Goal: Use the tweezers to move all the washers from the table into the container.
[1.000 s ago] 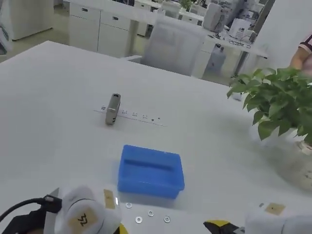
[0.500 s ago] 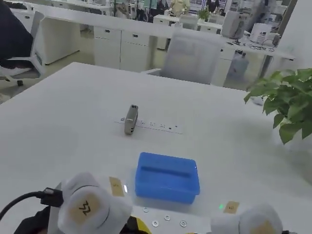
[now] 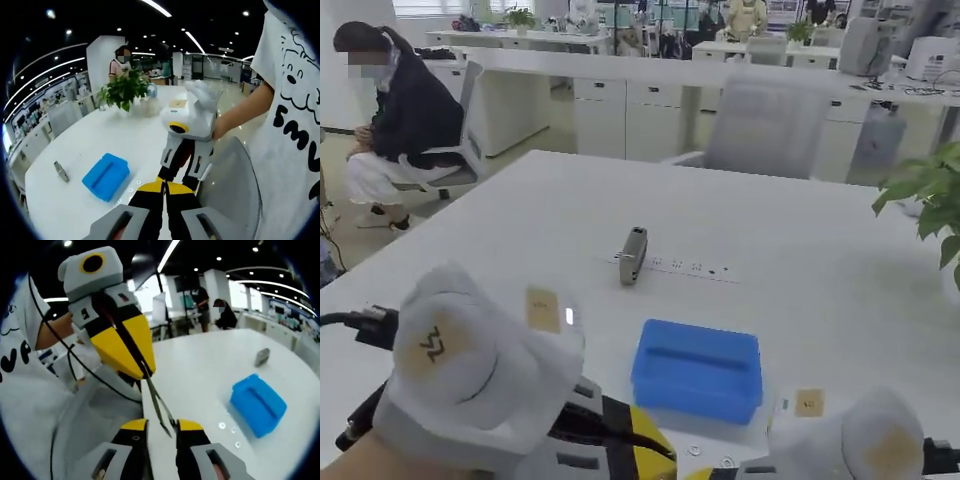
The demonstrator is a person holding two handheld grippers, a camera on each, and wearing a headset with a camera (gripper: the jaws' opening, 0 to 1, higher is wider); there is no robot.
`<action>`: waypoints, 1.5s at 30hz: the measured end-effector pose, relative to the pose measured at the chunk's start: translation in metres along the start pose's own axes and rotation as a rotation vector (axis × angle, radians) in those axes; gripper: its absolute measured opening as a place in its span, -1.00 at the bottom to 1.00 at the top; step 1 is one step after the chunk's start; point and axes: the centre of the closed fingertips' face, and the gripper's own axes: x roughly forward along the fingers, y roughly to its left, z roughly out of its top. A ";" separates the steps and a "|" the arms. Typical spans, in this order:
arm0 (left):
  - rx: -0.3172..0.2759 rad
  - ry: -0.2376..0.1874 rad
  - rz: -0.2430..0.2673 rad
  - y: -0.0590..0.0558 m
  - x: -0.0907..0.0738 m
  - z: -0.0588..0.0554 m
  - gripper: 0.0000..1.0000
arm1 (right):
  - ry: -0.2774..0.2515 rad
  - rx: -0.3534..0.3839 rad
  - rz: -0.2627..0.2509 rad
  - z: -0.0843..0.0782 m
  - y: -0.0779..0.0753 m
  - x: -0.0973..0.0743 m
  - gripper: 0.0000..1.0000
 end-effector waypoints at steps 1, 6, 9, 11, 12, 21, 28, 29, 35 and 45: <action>0.004 -0.001 0.000 -0.001 0.000 0.001 -1.00 | -0.004 -0.006 -0.004 0.001 0.001 -0.002 -0.69; 0.013 -0.049 0.002 -0.013 -0.004 0.012 -1.00 | -0.033 -0.044 -0.005 0.009 0.006 -0.012 -0.84; -0.013 -0.098 0.004 -0.011 -0.003 0.014 -1.00 | -0.026 -0.062 0.003 0.008 0.011 -0.012 -0.87; -0.014 -0.110 0.000 -0.011 -0.002 0.012 -1.00 | -0.009 -0.123 -0.013 0.008 0.011 -0.012 -0.89; -0.025 -0.104 -0.014 -0.011 0.000 0.008 -1.00 | -0.004 -0.143 -0.024 0.009 0.010 -0.012 -0.90; -0.060 -0.111 -0.090 -0.006 -0.001 -0.010 -0.98 | 0.024 -0.178 -0.070 0.023 0.013 -0.003 -0.91; -0.045 -0.119 -0.127 0.003 -0.015 -0.018 -0.99 | 0.032 -0.138 -0.140 0.033 0.013 0.008 -0.92; -0.042 -0.122 -0.134 0.005 -0.017 -0.020 -1.00 | 0.033 -0.135 -0.153 0.035 0.014 0.010 -0.92; -0.035 -0.133 -0.143 0.016 -0.021 -0.024 -1.00 | 0.029 -0.089 -0.233 0.039 0.005 0.015 -0.92; -0.030 -0.135 -0.130 0.037 -0.003 -0.027 -1.00 | -0.026 0.025 -0.350 0.022 -0.017 0.005 -0.52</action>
